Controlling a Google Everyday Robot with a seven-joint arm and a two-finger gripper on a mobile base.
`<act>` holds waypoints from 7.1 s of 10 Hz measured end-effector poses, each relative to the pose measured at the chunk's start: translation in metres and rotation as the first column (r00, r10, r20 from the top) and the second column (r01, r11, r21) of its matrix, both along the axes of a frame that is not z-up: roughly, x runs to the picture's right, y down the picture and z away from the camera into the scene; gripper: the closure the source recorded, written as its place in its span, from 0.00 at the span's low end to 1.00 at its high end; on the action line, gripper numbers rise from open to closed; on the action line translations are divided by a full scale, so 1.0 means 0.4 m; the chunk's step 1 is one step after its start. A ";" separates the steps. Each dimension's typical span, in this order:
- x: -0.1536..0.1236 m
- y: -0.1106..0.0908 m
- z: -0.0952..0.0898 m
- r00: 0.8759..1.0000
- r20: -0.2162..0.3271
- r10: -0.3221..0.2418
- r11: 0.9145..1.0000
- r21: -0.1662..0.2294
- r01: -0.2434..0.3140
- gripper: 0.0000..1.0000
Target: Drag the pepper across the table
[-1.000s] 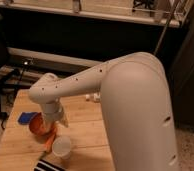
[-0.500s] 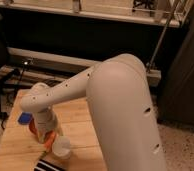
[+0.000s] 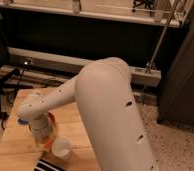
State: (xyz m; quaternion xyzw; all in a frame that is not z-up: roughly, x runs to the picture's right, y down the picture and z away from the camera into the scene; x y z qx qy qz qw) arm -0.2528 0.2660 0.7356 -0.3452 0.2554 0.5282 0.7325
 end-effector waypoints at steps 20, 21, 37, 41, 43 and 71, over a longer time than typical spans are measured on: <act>0.025 0.007 0.135 0.998 -0.052 -0.044 0.998 -0.057 0.041 0.70; 0.036 -0.003 0.150 0.998 -0.053 -0.042 0.998 -0.055 0.039 0.70; 0.215 -0.121 0.257 0.988 -0.145 0.043 0.999 -0.010 -0.045 0.70; 0.269 -0.134 0.281 0.979 -0.189 0.077 0.997 -0.012 -0.080 0.70; 0.315 -0.146 0.296 0.969 -0.222 0.109 0.993 -0.009 -0.114 0.70; 0.744 -0.193 0.339 0.806 -0.419 0.418 0.902 0.084 -0.424 0.70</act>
